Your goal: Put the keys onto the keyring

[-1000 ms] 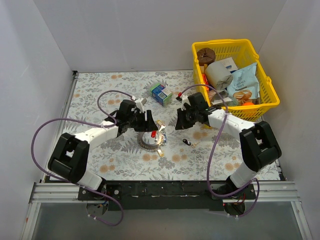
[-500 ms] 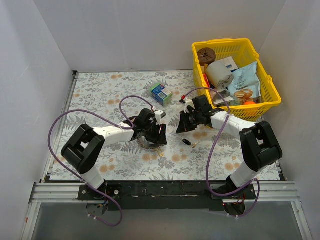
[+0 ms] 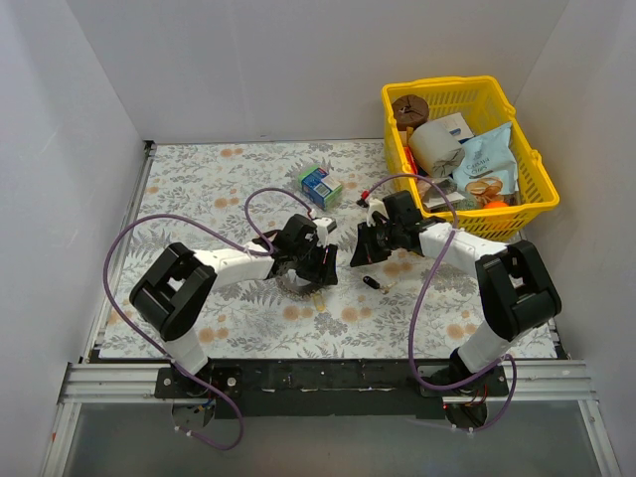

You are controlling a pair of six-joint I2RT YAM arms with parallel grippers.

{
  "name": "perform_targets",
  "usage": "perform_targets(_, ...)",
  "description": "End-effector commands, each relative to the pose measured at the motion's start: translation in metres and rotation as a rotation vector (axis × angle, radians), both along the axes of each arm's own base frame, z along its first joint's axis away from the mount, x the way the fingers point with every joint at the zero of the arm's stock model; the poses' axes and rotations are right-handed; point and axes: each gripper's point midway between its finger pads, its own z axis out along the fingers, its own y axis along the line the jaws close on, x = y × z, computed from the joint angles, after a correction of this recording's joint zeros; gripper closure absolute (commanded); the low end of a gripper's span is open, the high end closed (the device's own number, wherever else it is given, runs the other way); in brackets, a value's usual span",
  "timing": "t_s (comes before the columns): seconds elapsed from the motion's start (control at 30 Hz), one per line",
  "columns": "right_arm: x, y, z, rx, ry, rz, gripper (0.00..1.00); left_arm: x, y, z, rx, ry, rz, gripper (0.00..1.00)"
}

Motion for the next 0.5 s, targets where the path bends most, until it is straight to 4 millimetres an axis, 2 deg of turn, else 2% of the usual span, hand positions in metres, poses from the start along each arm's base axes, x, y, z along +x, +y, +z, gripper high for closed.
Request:
perform_targets(0.0, -0.001, 0.000, -0.005, 0.024, 0.012, 0.010, 0.90, 0.018, -0.011, 0.015, -0.024, -0.069, 0.020, 0.51)
perform_targets(0.2, -0.004, 0.007, -0.008, 0.031, 0.018, 0.038, 0.90, 0.021, -0.013, 0.026, -0.048, -0.106, 0.013, 0.51)
perform_targets(0.47, -0.006, 0.015, -0.009, 0.042, 0.018, 0.065, 0.90, 0.022, -0.008, 0.026, -0.029, -0.131, 0.012, 0.53)
